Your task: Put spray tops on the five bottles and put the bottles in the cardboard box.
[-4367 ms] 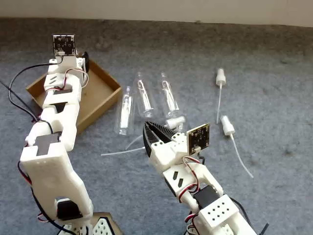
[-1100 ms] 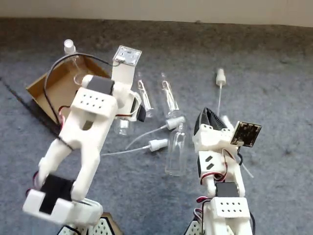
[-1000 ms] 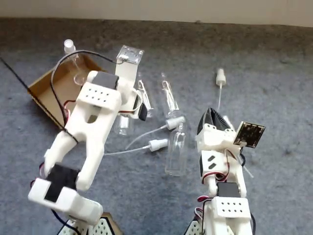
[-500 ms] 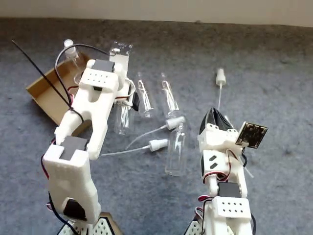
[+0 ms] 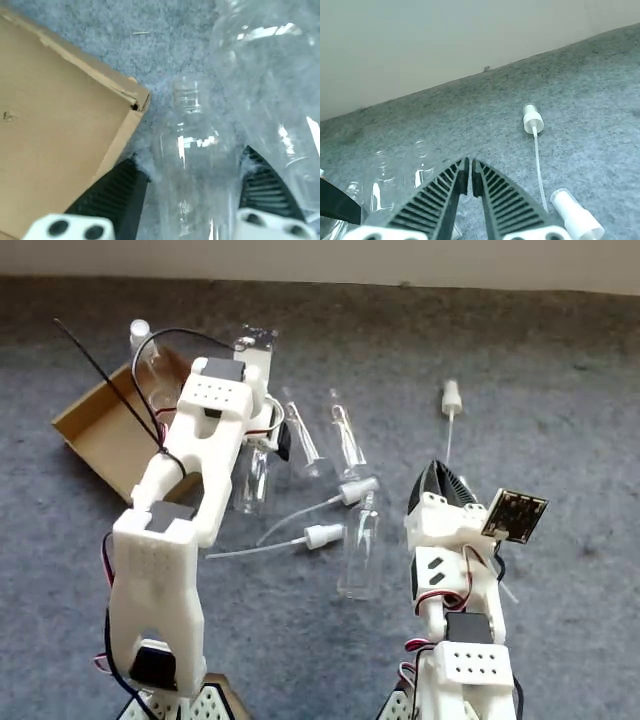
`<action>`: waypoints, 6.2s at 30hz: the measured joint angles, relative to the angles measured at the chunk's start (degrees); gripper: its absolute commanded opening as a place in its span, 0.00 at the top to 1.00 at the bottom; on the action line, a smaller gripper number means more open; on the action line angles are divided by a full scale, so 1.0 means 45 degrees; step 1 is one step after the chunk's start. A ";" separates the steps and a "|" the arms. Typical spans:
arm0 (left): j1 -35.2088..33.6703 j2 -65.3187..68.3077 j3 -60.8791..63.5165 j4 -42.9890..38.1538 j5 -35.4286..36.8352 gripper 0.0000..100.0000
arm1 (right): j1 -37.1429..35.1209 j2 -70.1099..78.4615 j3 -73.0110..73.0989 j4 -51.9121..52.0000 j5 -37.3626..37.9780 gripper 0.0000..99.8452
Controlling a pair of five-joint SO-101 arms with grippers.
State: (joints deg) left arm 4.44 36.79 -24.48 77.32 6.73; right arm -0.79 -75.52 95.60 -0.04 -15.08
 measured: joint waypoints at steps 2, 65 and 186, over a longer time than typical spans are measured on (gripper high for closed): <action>0.0000 0.0352 -0.0234 0.0000 0.0000 0.75 | 0.0000 0.0000 0.0000 0.0000 0.0000 0.99; 0.2989 -0.9553 -0.0742 0.5040 -0.0020 0.93 | 0.0000 0.0000 0.0000 0.0000 0.0000 0.99; 0.1739 -2.5631 2.6745 -1.5980 0.0000 0.93 | 0.3048 2.0630 -2.0493 1.7016 1.2698 0.79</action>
State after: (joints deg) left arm 12.26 -78.55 95.87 5.41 6.73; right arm 12.92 17.32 3.38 76.53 42.07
